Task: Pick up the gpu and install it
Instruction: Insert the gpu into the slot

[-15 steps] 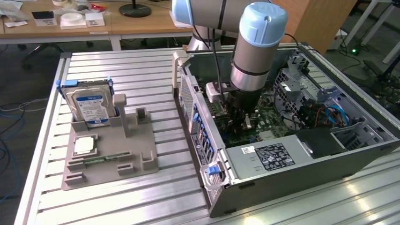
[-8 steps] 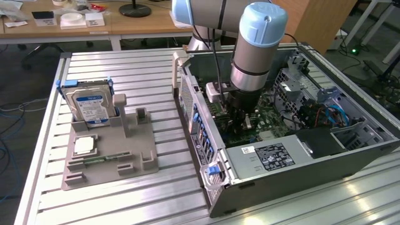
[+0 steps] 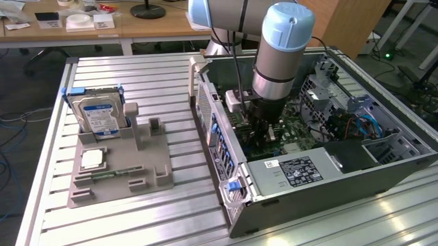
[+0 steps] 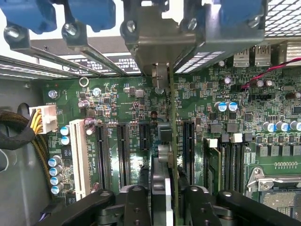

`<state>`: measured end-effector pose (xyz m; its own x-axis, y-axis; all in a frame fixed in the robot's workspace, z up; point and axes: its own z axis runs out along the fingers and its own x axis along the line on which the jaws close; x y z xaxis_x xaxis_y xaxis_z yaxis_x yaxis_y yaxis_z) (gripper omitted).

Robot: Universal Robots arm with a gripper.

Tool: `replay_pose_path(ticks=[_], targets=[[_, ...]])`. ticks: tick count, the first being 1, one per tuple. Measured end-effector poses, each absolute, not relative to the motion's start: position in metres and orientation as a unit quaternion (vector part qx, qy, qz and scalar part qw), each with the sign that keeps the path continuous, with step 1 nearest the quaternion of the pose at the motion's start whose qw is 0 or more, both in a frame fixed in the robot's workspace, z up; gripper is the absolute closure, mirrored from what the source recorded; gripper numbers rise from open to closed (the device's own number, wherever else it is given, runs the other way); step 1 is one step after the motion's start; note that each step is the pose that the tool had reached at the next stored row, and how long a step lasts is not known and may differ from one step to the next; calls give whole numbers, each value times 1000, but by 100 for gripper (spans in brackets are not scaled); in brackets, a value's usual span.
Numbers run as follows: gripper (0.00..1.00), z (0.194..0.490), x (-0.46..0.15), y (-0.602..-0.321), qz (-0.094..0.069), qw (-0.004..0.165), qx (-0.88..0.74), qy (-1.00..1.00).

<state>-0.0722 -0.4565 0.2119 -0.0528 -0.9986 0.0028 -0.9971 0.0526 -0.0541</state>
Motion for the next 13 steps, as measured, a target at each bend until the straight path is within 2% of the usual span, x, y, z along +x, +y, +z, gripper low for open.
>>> replay_pose_path(ticks=[1, 13], targets=[[64, 212, -72, -457, -21, 18, -688, 725], [64, 247, -72, -456, -22, 19, -688, 725]])
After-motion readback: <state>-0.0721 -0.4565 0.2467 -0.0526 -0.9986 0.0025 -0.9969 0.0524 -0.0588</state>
